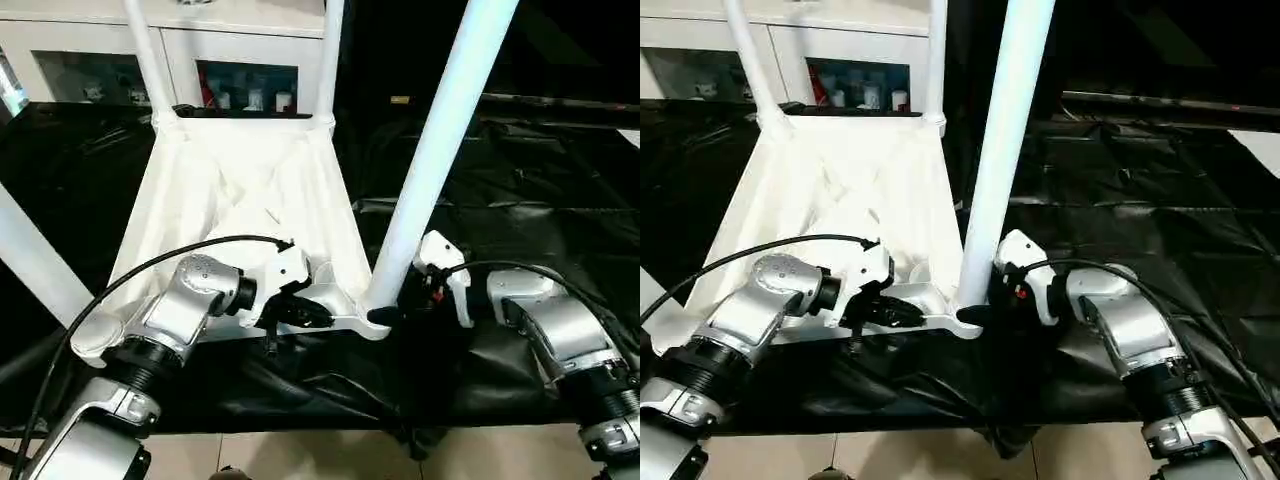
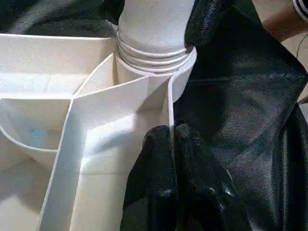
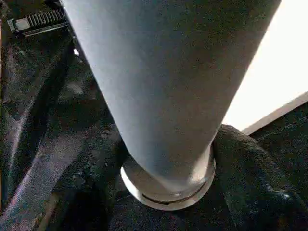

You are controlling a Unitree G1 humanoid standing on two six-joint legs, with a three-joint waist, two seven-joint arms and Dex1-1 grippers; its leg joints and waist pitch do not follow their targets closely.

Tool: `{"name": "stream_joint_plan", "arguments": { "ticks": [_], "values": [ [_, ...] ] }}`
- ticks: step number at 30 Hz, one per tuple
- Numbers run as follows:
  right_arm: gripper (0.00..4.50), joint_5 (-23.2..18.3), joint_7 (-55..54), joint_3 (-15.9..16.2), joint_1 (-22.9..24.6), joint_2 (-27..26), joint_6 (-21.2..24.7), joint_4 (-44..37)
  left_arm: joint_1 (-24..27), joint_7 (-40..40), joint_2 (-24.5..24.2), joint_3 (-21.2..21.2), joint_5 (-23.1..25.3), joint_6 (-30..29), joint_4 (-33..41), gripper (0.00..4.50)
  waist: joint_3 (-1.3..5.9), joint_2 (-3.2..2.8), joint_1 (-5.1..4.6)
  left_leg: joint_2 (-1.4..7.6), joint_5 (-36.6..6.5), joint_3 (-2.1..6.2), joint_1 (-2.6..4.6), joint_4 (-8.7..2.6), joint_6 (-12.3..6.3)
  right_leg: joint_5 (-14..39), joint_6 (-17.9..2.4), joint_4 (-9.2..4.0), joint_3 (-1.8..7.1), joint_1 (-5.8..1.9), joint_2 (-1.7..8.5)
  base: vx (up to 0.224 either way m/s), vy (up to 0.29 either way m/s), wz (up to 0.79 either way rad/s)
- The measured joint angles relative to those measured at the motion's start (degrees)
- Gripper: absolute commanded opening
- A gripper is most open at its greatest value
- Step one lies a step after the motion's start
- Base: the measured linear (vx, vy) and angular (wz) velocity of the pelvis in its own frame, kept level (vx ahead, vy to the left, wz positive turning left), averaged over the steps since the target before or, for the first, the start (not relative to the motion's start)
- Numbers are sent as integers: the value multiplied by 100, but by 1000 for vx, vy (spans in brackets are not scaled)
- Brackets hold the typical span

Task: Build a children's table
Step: Rotate leg to tighten

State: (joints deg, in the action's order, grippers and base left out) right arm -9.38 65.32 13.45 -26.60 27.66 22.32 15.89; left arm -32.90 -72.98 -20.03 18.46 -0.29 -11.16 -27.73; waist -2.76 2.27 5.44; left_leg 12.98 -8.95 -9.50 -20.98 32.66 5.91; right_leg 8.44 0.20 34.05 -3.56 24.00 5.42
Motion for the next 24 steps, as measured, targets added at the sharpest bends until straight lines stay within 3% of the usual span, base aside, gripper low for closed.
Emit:
{"name": "stream_joint_plan", "arguments": {
  "ticks": [11,14,19,24],
  "values": [
    [227,-26,-224,-117,46,-153,63,-84,8,198,39,-60,8,-25,-27,0,1,1,-12,0,0,-1,2,4,0,-1,-1,5,2,-5,0,0,0,0],
    [218,154,-1136,-331,-68,-579,-47,348,-131,917,298,-178,184,-17,-343,0,10,15,-50,-1,1,0,6,12,0,10,20,9,2,-16,-1,0,0,0],
    [206,284,-2656,-701,-331,-1347,-22,956,-373,1899,749,-250,454,-230,-721,0,19,29,-221,-2,0,14,12,24,0,13,26,-7,-9,-14,-2,0,0,0],
    [205,406,-3806,-1020,-574,-1907,65,1314,-599,2701,1174,-307,630,-423,-1048,0,20,31,-275,-3,0,21,20,37,0,14,26,-12,-13,-13,-2,0,0,0]
  ]
}}
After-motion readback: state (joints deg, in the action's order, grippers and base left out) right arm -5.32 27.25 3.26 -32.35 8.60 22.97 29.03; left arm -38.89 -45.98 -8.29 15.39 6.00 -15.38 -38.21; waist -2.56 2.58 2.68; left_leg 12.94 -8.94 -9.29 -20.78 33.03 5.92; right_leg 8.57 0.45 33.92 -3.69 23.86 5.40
